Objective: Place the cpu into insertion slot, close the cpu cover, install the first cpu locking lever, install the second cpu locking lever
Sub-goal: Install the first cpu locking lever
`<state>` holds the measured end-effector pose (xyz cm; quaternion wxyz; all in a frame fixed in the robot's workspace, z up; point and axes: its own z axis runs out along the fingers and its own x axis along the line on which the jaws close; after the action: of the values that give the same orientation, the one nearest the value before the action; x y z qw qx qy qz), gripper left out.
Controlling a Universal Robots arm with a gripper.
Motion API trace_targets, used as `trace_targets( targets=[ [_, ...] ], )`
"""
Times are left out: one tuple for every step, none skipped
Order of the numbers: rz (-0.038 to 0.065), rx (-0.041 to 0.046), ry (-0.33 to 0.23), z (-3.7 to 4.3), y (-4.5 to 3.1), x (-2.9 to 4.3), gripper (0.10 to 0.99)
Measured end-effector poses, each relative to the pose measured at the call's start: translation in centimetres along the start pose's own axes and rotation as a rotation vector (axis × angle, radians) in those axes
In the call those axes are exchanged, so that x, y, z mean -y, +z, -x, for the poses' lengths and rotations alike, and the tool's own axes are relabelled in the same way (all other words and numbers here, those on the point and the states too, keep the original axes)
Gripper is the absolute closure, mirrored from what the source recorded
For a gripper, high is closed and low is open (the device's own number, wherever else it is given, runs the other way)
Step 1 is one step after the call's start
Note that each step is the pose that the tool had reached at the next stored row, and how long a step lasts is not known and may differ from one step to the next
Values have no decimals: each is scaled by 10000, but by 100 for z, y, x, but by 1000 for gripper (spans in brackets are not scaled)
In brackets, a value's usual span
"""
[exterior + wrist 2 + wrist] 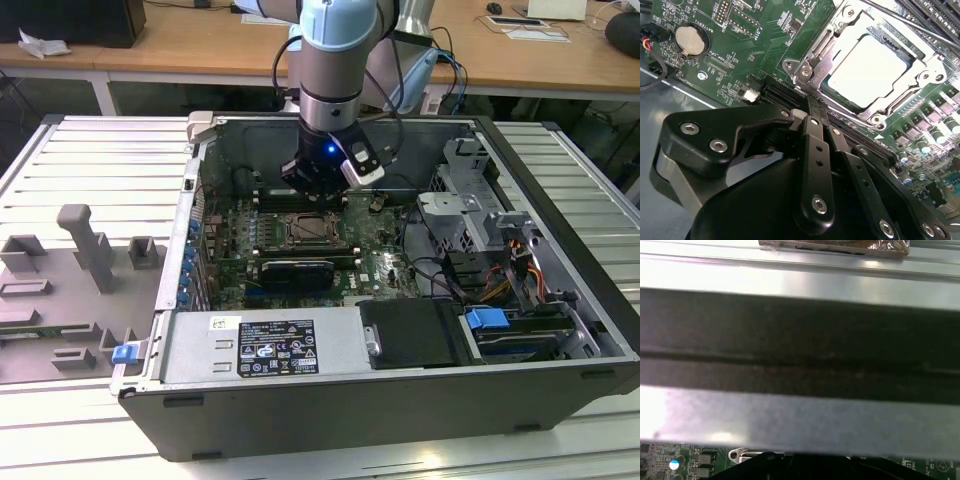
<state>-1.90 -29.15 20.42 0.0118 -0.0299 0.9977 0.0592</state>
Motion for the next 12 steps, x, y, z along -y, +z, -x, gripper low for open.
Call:
trace_targets(
  targets=[
    [-5,-2,0,0,2,1,980],
    [-11,-2,0,-1,6,2,980],
    [-15,-3,0,-1,8,3,980],
    [-19,-3,0,-1,13,4,980],
    [-20,-2,0,-1,17,4,980],
    [-22,0,1,0,21,4,980],
    [2,11,-1,1,31,1,980],
    [-17,2,1,0,31,4,980],
    [-23,-2,1,0,33,6,980],
    [-23,-2,0,0,33,6,980],
    [-23,-2,0,1,33,6,980],
    [-16,0,0,2,33,6,980]
  ],
)
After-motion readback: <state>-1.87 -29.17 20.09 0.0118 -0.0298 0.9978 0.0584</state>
